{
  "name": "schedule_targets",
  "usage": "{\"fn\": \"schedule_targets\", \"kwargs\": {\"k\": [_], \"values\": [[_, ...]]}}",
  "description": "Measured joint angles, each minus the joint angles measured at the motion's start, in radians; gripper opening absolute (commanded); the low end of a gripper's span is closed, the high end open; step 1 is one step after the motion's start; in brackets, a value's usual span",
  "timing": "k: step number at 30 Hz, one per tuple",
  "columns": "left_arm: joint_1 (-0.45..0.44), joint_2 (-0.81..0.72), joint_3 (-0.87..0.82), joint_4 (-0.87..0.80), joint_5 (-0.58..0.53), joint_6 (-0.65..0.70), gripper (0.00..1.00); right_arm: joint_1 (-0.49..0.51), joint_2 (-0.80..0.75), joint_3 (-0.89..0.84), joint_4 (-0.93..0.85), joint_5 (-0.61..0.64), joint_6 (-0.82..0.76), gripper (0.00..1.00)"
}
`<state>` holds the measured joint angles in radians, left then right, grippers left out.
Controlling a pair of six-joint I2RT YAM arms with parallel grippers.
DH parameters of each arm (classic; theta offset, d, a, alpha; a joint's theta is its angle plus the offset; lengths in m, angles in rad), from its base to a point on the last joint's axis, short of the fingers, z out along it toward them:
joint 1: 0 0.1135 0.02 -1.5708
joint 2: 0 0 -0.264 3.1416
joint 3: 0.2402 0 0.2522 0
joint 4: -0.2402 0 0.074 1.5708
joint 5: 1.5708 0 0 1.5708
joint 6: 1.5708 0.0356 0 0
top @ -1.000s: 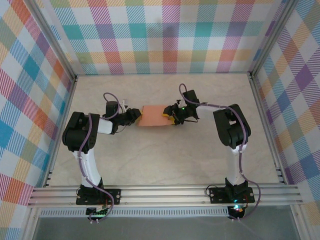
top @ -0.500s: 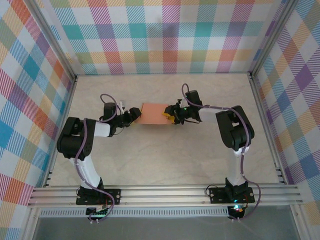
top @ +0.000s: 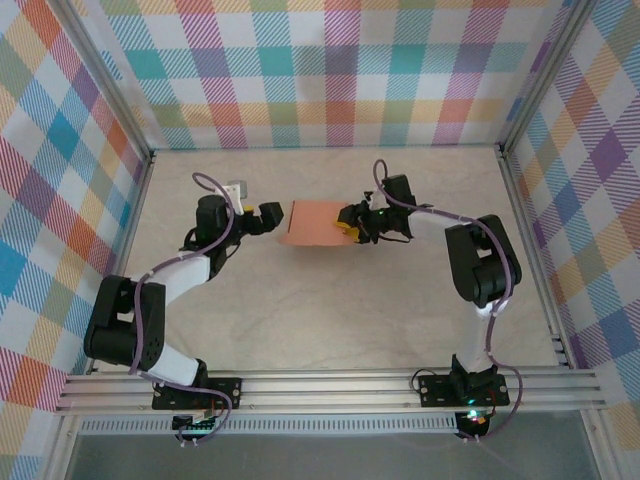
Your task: Fold the paper box
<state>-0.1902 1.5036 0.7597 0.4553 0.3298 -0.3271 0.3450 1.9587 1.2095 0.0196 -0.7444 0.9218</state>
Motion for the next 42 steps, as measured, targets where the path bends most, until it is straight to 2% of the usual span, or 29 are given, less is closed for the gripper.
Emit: {"fn": "schedule_targets", "kwargs": {"k": [3,10,14,19,23,27,33,42], "values": [[0.004,0.059,0.078,-0.028,0.021,-0.102,0.99,-0.012,-0.029,-0.009,-0.010,-0.002,-0.023,0.44],[-0.004,0.193,0.134,-0.046,0.190,-0.422,0.87,-0.024,-0.070,-0.027,-0.010,-0.042,-0.045,0.44],[-0.021,0.215,0.161,-0.079,0.267,-0.518,0.84,-0.024,-0.082,-0.028,-0.003,-0.063,-0.044,0.43],[-0.049,0.289,0.214,-0.045,0.376,-0.620,0.72,-0.024,-0.082,-0.029,0.014,-0.086,-0.040,0.43],[-0.052,0.323,0.214,-0.016,0.433,-0.678,0.60,-0.024,-0.082,-0.034,0.020,-0.091,-0.040,0.43],[-0.051,0.323,0.214,-0.001,0.472,-0.702,0.53,-0.032,-0.082,-0.037,0.032,-0.099,-0.037,0.44],[-0.047,0.323,0.214,0.018,0.500,-0.734,0.43,-0.036,-0.082,-0.039,0.041,-0.101,-0.019,0.55],[-0.039,0.349,0.212,0.051,0.544,-0.834,0.39,-0.038,-0.090,-0.100,0.138,-0.076,0.010,0.70]]}}
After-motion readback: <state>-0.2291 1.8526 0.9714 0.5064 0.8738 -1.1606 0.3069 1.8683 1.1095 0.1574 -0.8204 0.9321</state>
